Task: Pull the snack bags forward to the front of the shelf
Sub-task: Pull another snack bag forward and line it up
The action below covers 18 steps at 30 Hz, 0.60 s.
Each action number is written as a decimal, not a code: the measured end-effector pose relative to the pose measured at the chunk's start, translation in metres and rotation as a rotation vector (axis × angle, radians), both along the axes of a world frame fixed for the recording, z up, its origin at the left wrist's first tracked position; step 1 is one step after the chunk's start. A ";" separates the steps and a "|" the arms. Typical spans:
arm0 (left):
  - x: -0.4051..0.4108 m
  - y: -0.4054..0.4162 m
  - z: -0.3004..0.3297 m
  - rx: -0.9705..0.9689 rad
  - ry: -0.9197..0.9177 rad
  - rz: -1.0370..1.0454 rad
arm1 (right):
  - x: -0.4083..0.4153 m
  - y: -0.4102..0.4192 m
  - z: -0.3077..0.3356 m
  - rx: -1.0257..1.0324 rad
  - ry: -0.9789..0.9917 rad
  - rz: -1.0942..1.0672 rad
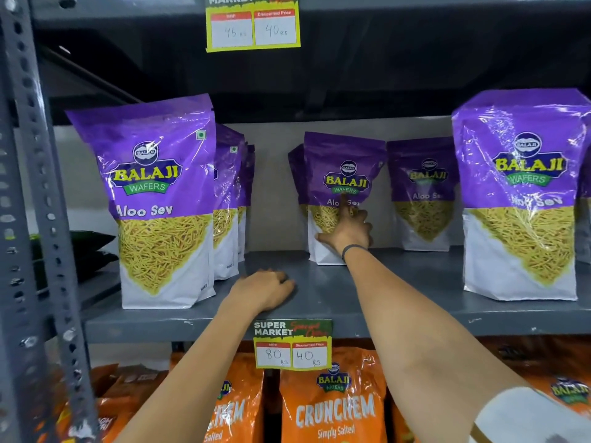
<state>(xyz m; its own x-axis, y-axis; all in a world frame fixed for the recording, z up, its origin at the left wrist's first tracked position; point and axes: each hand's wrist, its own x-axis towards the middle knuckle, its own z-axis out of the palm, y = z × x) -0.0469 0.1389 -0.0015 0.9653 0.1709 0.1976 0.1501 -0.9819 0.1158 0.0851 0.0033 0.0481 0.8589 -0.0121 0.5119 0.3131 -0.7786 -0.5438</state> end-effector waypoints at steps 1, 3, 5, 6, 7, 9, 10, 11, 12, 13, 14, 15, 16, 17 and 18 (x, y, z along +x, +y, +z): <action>0.000 0.000 0.001 0.001 0.004 0.000 | -0.002 0.000 0.000 -0.003 0.002 -0.001; -0.001 -0.001 0.001 0.005 0.011 0.000 | -0.005 -0.002 0.001 -0.006 0.004 0.004; -0.001 -0.001 0.001 0.011 0.024 0.001 | -0.009 -0.004 0.001 -0.003 -0.001 0.009; -0.001 -0.001 0.001 0.013 0.035 0.002 | -0.012 -0.005 0.000 -0.002 -0.006 0.009; -0.001 -0.001 0.001 0.016 0.045 0.001 | -0.014 -0.006 0.000 -0.004 -0.011 0.007; -0.001 -0.001 0.002 0.015 0.059 -0.001 | -0.020 -0.007 -0.001 -0.012 -0.017 0.006; -0.001 -0.001 0.002 0.011 0.059 0.001 | -0.023 -0.008 -0.001 -0.017 -0.015 0.009; -0.001 -0.001 0.001 0.009 0.056 0.004 | -0.025 -0.009 -0.001 -0.022 -0.014 0.010; -0.002 -0.001 0.001 0.007 0.053 0.005 | -0.028 -0.010 -0.001 -0.029 -0.013 0.007; -0.002 0.000 0.001 0.005 0.053 0.004 | -0.032 -0.011 -0.001 -0.036 -0.015 0.002; -0.002 0.000 0.001 0.004 0.055 0.003 | -0.035 -0.012 -0.001 -0.042 -0.021 -0.001; -0.002 0.000 0.001 0.003 0.058 0.002 | -0.038 -0.014 -0.001 -0.048 -0.031 -0.001; -0.002 0.000 0.001 0.004 0.059 0.001 | -0.041 -0.015 -0.002 -0.054 -0.042 0.001; -0.002 0.000 0.001 0.004 0.058 0.001 | -0.044 -0.016 -0.002 -0.059 -0.048 0.005; -0.002 0.000 0.002 0.002 0.057 0.003 | -0.048 -0.018 -0.003 -0.065 -0.050 0.008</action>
<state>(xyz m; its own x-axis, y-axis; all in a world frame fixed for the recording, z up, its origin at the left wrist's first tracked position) -0.0488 0.1387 0.0000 0.9744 0.1737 0.1427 0.1595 -0.9816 0.1052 0.0374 -0.0146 0.0453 0.8325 0.0296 0.5533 0.3451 -0.8090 -0.4759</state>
